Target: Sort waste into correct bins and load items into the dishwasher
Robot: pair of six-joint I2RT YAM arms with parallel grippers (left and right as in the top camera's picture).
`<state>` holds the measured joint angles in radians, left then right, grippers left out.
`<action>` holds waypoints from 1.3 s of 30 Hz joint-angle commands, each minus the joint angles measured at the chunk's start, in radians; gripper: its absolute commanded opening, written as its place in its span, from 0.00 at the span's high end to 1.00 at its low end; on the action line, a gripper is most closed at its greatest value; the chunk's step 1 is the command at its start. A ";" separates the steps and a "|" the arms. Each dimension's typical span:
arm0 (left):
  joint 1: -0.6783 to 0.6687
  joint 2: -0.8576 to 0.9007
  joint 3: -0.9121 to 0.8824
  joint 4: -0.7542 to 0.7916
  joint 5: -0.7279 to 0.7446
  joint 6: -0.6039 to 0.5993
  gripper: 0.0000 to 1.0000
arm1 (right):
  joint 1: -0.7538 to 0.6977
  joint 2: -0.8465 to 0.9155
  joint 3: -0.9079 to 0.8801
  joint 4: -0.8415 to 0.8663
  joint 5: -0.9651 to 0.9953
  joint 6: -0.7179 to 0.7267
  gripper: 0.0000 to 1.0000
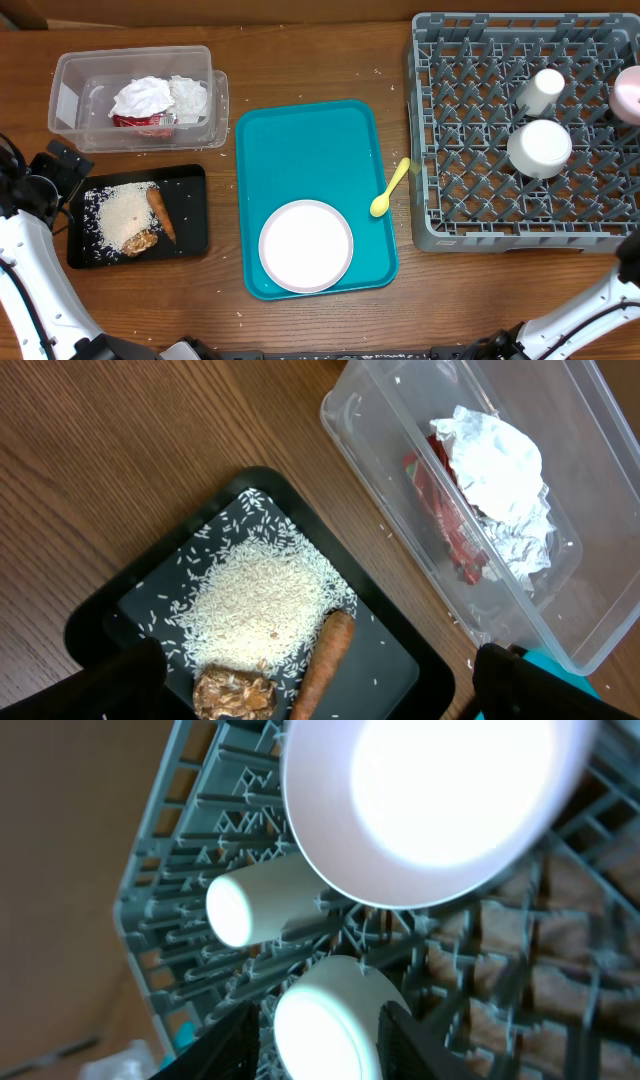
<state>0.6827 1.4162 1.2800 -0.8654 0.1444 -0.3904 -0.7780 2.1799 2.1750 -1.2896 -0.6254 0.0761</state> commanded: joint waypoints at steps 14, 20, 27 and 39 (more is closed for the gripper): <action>0.002 0.003 0.005 0.002 -0.006 -0.010 0.00 | 0.349 0.007 0.024 0.220 0.794 0.030 0.41; 0.002 0.003 0.005 0.002 -0.006 -0.010 0.00 | 0.339 0.081 0.024 0.222 0.852 0.055 0.42; 0.002 0.003 0.005 0.002 -0.006 -0.010 0.00 | 0.312 0.122 0.024 0.222 0.860 0.055 0.42; 0.002 0.003 0.005 0.002 -0.006 -0.010 0.00 | 0.304 0.120 0.031 0.218 0.825 0.056 0.92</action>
<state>0.6827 1.4162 1.2800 -0.8654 0.1444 -0.3904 -0.4706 2.3127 2.1796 -1.0569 0.2165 0.1143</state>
